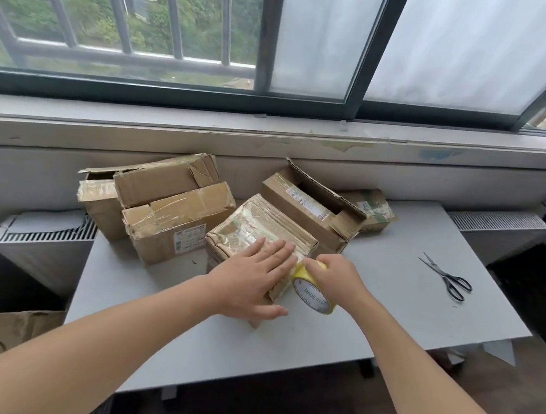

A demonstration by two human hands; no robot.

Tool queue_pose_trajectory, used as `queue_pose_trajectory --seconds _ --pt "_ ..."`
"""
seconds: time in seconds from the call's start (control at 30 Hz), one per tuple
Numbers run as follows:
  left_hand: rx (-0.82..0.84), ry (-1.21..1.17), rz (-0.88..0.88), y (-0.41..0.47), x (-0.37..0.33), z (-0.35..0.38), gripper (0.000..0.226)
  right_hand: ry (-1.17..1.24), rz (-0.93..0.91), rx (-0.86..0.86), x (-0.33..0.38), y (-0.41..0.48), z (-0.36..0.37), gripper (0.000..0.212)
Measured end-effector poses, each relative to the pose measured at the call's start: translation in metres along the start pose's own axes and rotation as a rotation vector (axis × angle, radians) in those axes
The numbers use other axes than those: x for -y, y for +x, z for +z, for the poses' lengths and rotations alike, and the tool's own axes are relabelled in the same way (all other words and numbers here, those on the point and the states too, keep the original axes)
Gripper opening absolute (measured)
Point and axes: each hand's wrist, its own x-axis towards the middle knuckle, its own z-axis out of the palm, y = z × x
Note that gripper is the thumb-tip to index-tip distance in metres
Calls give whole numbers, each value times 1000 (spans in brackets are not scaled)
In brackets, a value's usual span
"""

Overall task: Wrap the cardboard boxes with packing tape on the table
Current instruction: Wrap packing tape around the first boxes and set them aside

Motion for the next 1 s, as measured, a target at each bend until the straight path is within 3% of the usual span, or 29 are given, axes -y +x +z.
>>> queue_pose_trajectory --seconds 0.2,0.37,0.63,0.73,0.83,0.9,1.0 --pt "34 -121 -560 -7 31 -11 124 44 -18 8 5 -3 5 46" --pt "-4 -147 -634 -1 26 -9 132 76 -18 3 3 -4 9 46" --pt "241 -273 -617 12 9 -31 141 63 -11 31 9 2 5 44" --pt "204 -316 -627 20 12 -42 128 137 -55 33 18 0 -10 50" --pt "18 -506 -592 14 13 -60 93 284 -131 20 43 -1 -35 55" --pt "8 -631 -575 8 14 -64 72 342 -180 62 61 3 -46 55" --pt "28 -795 -584 -1 9 -49 54 214 -189 143 78 13 -34 58"
